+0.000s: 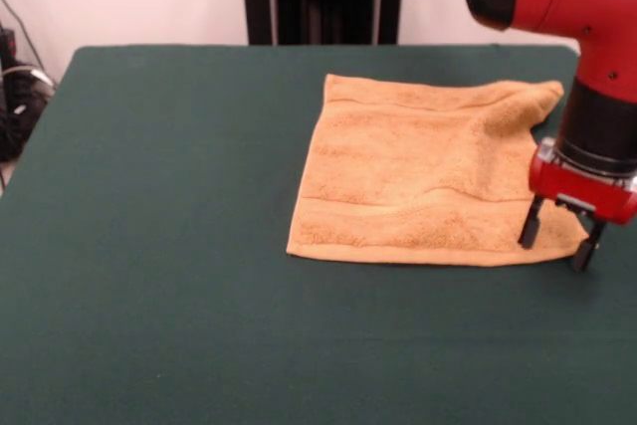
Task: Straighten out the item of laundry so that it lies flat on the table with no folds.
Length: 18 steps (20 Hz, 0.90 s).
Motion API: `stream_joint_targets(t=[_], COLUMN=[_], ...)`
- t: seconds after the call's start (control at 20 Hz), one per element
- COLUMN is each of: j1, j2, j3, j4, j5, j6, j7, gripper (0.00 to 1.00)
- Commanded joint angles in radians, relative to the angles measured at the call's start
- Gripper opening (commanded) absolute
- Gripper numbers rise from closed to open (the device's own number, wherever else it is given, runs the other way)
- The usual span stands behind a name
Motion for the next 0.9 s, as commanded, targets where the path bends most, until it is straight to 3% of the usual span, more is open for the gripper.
stream_joint_targets(t=[0.05, 0.6, 0.65, 0.9], j1=[0.006, 0.025, 0.029, 0.037], j2=[0.015, 0.057, 0.061, 0.075], j3=[0.106, 0.101, 0.092, 0.070], j4=[0.181, 0.153, 0.145, 0.118], j5=[-0.018, 0.001, 0.000, -0.003], j6=[-0.062, -0.083, -0.073, -0.051], j7=[0.165, 0.180, 0.179, 0.178], gripper=[1.00, 1.00, 0.00, 0.00])
